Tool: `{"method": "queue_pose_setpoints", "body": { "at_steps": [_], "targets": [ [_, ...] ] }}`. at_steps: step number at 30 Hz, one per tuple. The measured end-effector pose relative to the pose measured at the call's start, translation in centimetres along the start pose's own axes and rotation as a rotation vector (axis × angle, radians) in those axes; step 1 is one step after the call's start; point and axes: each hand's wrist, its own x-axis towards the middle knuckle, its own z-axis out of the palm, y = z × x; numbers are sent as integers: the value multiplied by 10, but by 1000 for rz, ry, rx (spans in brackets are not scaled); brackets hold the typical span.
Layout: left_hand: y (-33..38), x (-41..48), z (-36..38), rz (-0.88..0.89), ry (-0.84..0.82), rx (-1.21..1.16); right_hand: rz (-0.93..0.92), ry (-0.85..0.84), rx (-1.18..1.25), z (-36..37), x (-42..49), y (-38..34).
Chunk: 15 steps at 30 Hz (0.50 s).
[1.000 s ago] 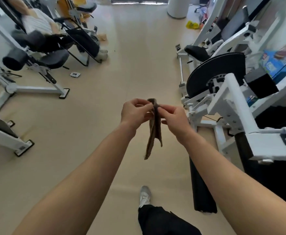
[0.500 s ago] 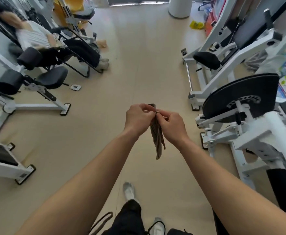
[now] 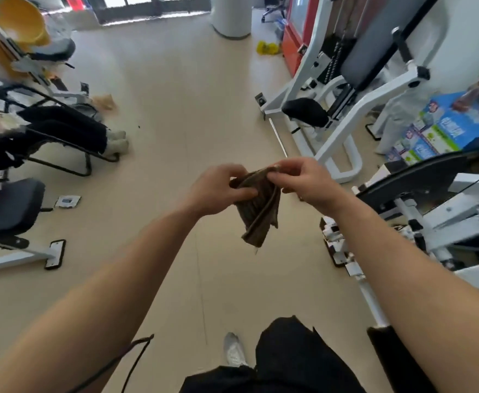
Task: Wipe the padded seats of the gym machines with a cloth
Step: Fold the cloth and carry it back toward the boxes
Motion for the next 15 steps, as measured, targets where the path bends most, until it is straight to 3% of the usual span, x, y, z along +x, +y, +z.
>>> {"method": "queue_pose_setpoints", "body": {
  "at_steps": [5,8,12,15],
  "targets": [
    [17,104,-46,230,-106,-80,-4,19,144,-36,63,0],
    [32,172,-67,273,-218,-53,44,6,181,-54,105,10],
    [31,268,-90,160,-324,-13,97,16,139,-88,173,35],
    [20,337,-97,-5,-294,-336,110,29,308,-120,221,41]
  ]
}}
